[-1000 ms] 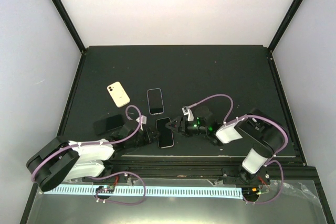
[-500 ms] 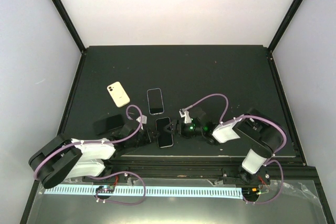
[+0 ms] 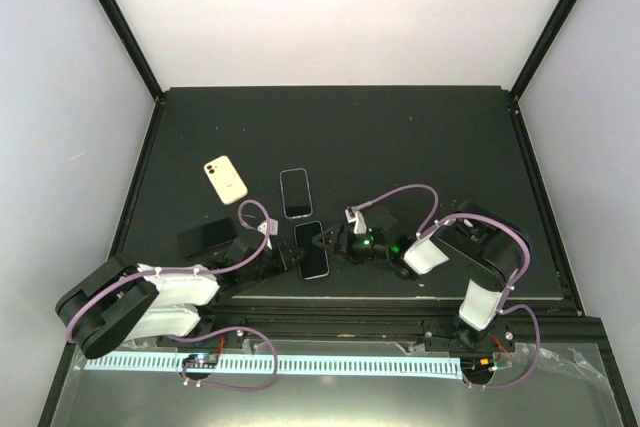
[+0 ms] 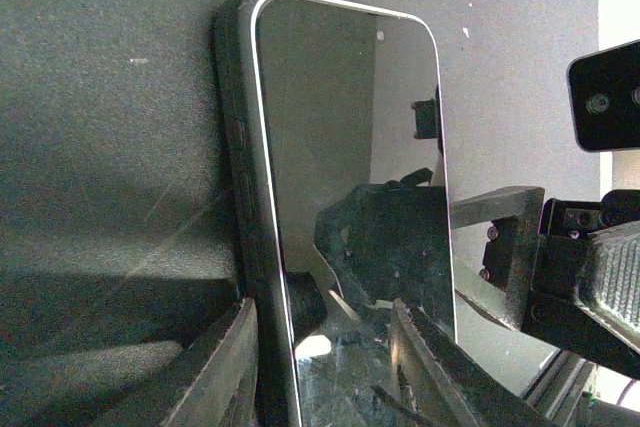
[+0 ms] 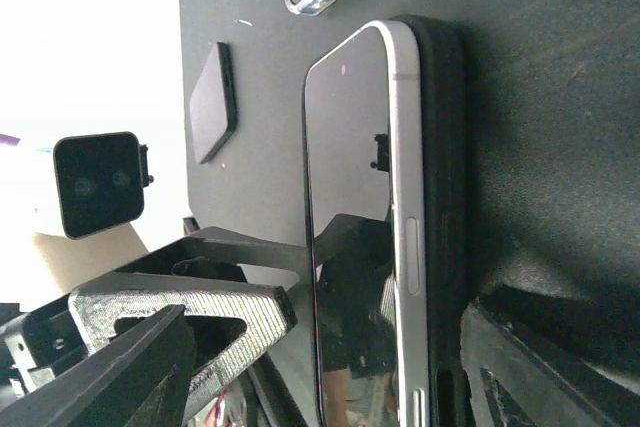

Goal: Put the phone into the phone case

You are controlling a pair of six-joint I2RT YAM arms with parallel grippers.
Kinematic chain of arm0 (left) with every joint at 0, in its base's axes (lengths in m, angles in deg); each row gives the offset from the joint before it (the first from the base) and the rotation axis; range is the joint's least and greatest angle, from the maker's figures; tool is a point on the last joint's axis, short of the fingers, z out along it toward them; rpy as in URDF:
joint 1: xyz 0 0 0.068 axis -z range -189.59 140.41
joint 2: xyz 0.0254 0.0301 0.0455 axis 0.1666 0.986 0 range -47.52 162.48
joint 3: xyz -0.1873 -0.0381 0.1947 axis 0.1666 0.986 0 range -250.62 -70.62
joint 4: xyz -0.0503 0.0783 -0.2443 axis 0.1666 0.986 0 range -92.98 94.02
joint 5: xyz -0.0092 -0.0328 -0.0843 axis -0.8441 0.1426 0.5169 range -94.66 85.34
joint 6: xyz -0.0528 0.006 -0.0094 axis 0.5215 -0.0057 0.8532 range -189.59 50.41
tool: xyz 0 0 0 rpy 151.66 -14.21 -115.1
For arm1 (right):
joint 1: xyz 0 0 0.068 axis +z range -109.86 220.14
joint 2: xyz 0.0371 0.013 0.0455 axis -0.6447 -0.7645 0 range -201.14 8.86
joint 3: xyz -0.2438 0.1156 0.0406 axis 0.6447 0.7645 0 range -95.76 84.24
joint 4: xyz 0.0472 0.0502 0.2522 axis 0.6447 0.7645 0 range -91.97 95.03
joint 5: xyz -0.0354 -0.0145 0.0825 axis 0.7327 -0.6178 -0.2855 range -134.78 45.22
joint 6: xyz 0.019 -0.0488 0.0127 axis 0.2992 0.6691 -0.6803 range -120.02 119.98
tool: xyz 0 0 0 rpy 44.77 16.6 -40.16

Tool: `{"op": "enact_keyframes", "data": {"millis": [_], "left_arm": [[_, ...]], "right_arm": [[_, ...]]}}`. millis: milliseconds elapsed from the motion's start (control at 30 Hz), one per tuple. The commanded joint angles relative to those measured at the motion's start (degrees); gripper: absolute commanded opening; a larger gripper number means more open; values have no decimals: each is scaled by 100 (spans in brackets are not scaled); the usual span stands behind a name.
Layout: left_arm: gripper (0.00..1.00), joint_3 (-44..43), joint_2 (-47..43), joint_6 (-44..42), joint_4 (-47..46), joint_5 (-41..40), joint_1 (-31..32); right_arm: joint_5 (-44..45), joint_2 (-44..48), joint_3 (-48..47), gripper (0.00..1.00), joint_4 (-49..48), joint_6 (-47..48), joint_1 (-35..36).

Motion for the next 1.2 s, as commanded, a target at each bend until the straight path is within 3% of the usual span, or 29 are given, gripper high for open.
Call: {"op": "enact_keyframes", "data": {"millis": [0,200,633,833,967,1167], "left_arm": [[40,53,13,65,-120,57,24],[48,79,-85,99,-60,3,23],[52,85,-166,130,31,-51,17],[51,201,-263,95,5,-47,15],[44,237,-322,4,74,-29,-10],[44,343,-430,12,56,-29,-62]], "right_arm": [[-656,-165,56,73,-1364,-525,132],[-637,-204,140,72,-1680,-638,131],[-674,-424,139,70,-2348,-874,129],[-745,-622,76,66,-2487,-908,132],[-873,-753,-1,61,-2606,-925,128],[-901,-718,11,46,-2680,-863,128]]}}
